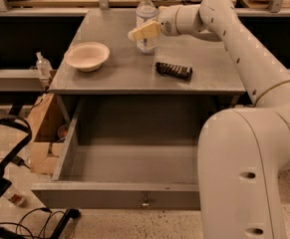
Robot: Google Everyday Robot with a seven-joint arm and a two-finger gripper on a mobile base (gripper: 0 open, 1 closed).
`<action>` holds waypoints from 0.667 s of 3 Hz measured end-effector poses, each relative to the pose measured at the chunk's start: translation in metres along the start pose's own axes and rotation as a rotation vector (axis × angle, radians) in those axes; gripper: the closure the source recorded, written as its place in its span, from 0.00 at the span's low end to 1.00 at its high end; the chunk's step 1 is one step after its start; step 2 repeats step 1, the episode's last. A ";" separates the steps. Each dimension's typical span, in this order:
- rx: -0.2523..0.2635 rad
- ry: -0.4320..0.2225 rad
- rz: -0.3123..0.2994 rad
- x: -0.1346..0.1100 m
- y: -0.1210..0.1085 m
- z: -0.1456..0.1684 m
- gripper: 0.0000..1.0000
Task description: Pick blue plastic bottle from top drawer and place on counter
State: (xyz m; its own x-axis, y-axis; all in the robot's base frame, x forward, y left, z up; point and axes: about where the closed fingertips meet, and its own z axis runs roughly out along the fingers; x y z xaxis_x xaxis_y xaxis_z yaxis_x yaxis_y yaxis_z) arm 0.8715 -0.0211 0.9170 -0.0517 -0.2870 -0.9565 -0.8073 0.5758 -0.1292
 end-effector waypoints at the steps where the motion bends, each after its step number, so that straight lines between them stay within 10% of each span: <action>1: 0.000 0.000 0.000 0.000 0.000 0.000 0.00; 2: 0.000 0.000 0.000 0.000 0.000 0.000 0.00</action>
Offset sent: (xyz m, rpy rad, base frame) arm 0.0000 0.0000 0.0000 0.0000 0.0000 0.0000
